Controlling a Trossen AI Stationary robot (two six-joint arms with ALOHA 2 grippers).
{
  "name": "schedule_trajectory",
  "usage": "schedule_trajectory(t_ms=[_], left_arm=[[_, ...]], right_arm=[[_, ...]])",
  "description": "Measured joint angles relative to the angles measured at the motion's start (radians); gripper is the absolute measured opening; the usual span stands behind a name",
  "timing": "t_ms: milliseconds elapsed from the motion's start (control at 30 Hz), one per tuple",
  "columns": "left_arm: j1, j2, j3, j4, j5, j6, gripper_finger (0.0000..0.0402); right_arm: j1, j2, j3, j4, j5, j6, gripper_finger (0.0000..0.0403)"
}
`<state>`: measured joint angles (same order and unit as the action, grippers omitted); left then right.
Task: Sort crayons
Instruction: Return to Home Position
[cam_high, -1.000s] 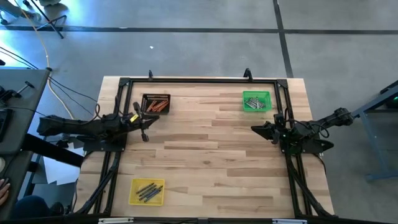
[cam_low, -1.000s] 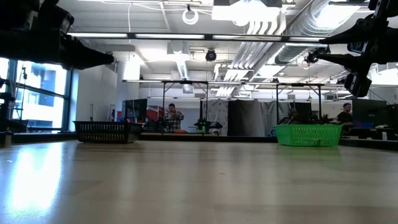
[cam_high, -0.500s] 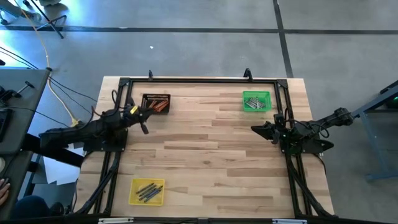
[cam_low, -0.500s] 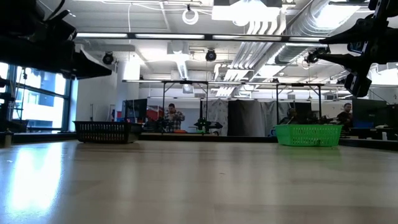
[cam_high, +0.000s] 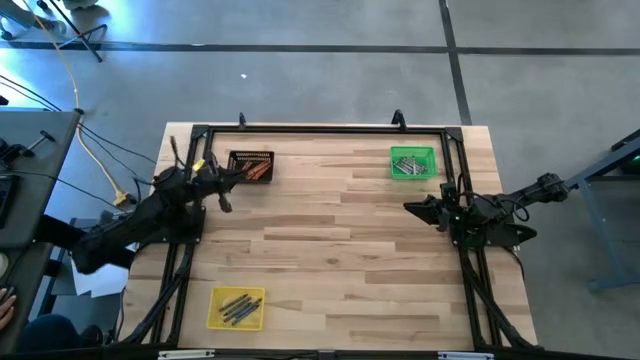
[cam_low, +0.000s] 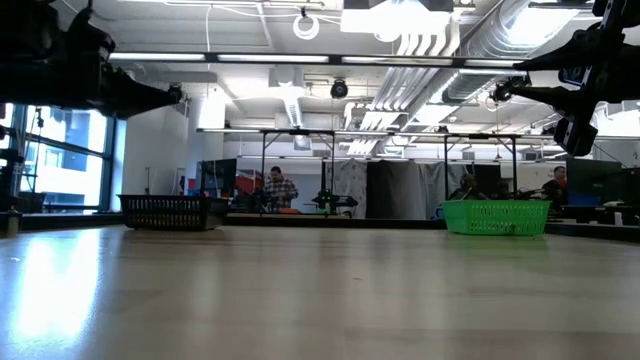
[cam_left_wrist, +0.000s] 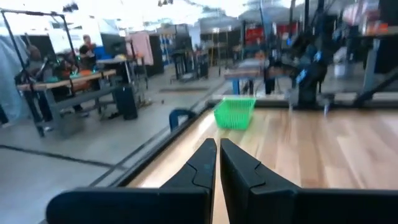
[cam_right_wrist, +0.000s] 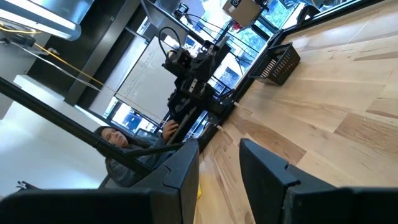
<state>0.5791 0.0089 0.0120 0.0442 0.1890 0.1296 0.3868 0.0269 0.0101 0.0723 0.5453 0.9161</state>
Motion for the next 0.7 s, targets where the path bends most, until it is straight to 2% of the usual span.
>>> schedule_trajectory(t_ms=[100, 233, 467, 700], left_arm=[[0.076, -0.006, 0.001, 0.012, 0.084, -0.052, 0.0010], [0.125, -0.006, 0.001, 0.013, 0.095, -0.120, 0.0010], [0.118, 0.000, 0.001, 0.012, 0.095, -0.137, 0.0010], [0.112, 0.004, 0.001, 0.012, 0.094, -0.263, 0.0010]], right_arm=[[0.000, 0.000, 0.000, 0.000, 0.000, 0.000, 0.0110], [0.000, 0.000, 0.000, 0.000, 0.000, 0.000, 0.0110], [0.000, 0.000, 0.000, 0.000, 0.000, 0.000, 0.0110], [0.000, 0.000, 0.000, 0.000, 0.000, 0.000, 0.0110]])
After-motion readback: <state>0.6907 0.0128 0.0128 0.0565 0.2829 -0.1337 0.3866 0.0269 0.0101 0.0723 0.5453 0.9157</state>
